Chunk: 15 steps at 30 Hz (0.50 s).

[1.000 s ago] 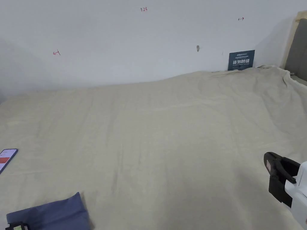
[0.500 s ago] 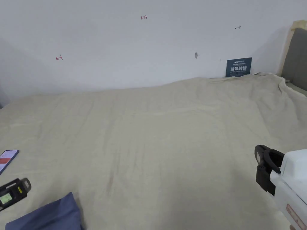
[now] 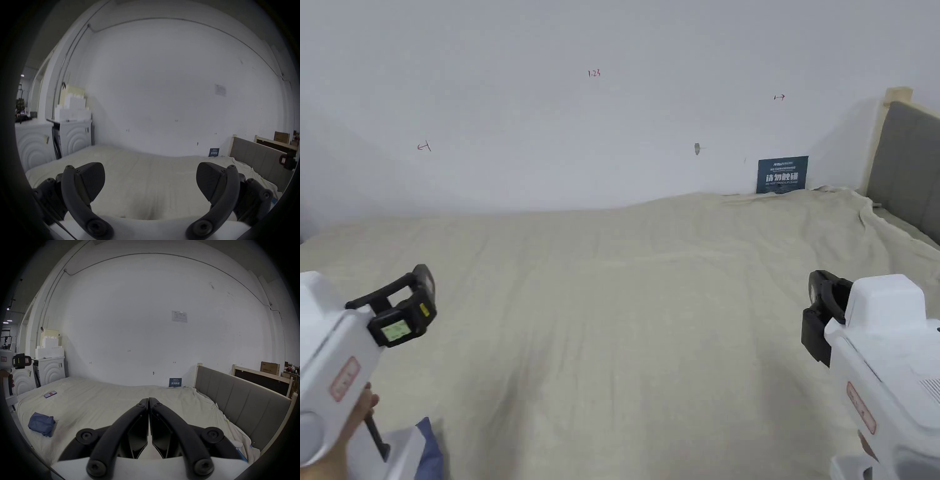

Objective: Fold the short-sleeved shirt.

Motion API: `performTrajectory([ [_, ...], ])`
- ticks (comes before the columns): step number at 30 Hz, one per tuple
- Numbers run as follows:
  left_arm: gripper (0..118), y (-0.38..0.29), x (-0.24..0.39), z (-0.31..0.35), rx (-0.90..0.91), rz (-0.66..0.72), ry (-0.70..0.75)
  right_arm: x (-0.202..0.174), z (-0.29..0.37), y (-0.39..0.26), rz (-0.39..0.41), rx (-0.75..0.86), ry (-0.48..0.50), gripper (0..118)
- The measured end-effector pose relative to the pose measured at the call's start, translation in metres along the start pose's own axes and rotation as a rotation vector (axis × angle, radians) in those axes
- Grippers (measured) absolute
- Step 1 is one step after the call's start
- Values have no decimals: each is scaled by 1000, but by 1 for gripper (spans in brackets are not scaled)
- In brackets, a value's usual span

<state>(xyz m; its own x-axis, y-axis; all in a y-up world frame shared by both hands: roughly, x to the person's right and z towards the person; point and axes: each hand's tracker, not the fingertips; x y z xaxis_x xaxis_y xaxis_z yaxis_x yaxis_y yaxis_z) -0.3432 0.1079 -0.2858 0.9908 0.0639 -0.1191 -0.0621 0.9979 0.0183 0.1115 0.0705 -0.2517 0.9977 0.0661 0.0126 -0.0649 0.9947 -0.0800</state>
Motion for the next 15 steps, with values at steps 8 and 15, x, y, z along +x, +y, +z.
performTrajectory([
  [8, 44, -27, 54, 10, 141, -87, -25, 7, 4, 2, 4, 23, -15, 0],
  [15, 0, -42, 76, 14, 68, -73, -120, 10, 9, 0, 6, 27, -23, 0],
])
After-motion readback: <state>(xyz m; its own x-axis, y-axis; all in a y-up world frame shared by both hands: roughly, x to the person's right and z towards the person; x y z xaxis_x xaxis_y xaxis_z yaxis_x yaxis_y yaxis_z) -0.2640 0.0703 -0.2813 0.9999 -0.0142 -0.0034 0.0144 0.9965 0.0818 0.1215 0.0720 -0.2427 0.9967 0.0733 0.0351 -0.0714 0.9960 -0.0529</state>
